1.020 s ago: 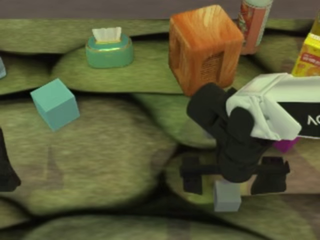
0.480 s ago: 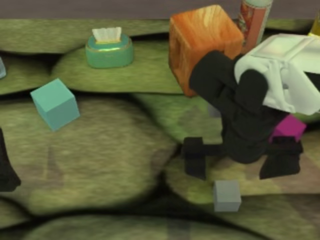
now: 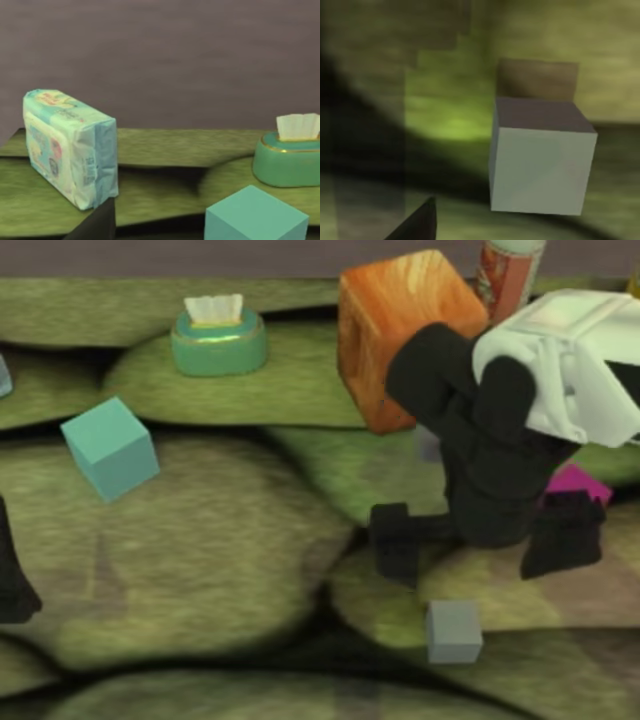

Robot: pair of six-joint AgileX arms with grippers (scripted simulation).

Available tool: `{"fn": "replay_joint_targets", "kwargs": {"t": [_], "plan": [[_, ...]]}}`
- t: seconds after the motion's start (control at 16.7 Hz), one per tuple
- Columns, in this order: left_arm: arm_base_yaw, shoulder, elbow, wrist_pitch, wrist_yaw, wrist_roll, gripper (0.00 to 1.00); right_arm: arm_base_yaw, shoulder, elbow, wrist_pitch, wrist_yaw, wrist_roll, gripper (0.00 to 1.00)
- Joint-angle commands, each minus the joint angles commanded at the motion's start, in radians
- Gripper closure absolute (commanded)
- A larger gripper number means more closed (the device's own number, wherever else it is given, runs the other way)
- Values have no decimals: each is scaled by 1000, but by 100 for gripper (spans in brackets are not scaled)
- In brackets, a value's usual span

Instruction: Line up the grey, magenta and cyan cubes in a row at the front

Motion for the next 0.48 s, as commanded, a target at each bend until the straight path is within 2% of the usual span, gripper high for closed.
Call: {"fn": "replay_joint_targets", "kwargs": {"t": [0.24, 0.48], "plan": [[0, 0, 0, 0, 0, 0, 0, -105, 67, 72, -22, -5, -255, 0], [0, 0, 0, 0, 0, 0, 0, -241, 141, 144, -47, -10, -626, 0]]}}
